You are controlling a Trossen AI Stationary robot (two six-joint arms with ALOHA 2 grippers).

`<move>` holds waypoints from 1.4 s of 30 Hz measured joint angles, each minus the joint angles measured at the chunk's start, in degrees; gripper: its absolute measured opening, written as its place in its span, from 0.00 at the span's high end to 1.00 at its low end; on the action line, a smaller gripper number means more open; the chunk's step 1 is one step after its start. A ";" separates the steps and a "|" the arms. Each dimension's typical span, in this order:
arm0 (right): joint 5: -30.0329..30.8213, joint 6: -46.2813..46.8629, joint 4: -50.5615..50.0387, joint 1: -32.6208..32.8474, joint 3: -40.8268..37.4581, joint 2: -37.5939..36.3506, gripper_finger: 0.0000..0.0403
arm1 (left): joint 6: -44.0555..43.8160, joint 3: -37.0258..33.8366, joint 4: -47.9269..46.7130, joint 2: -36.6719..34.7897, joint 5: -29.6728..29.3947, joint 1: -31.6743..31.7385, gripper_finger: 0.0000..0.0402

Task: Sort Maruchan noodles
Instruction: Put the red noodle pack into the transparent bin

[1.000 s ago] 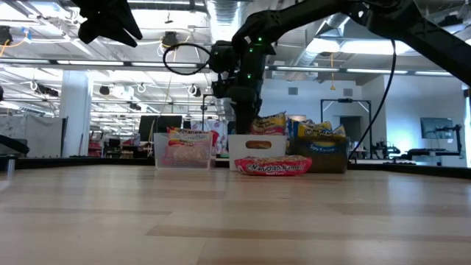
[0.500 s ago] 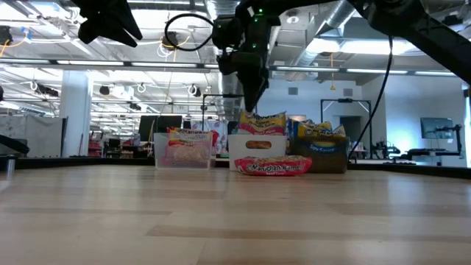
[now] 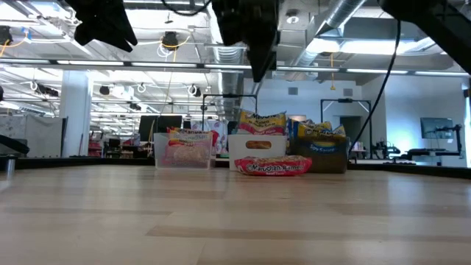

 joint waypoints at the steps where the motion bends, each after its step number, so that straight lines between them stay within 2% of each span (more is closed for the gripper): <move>1: 0.04 0.67 -0.01 0.42 -0.04 -0.61 0.72 | 0.48 0.00 0.00 0.02 -0.01 0.00 0.71; 10: 1.35 7.04 -0.01 4.34 -0.04 -6.31 0.72 | 4.62 0.00 0.00 0.00 1.21 -0.01 0.71; 22: 16.58 17.97 0.01 12.32 -0.02 -15.01 0.72 | 5.89 0.00 -3.07 0.00 3.52 -0.02 0.71; 33: 26.43 18.14 0.17 13.48 -0.46 -22.46 0.72 | 4.54 0.00 -3.13 0.02 3.62 -0.02 0.71; 36: 26.62 18.27 0.15 12.82 -6.26 -26.41 0.72 | 4.48 0.00 -3.13 0.00 3.62 -0.02 0.71; 42: 25.96 24.91 1.13 12.53 -27.75 -39.43 0.72 | 3.05 0.00 -3.06 0.00 3.48 -0.02 0.71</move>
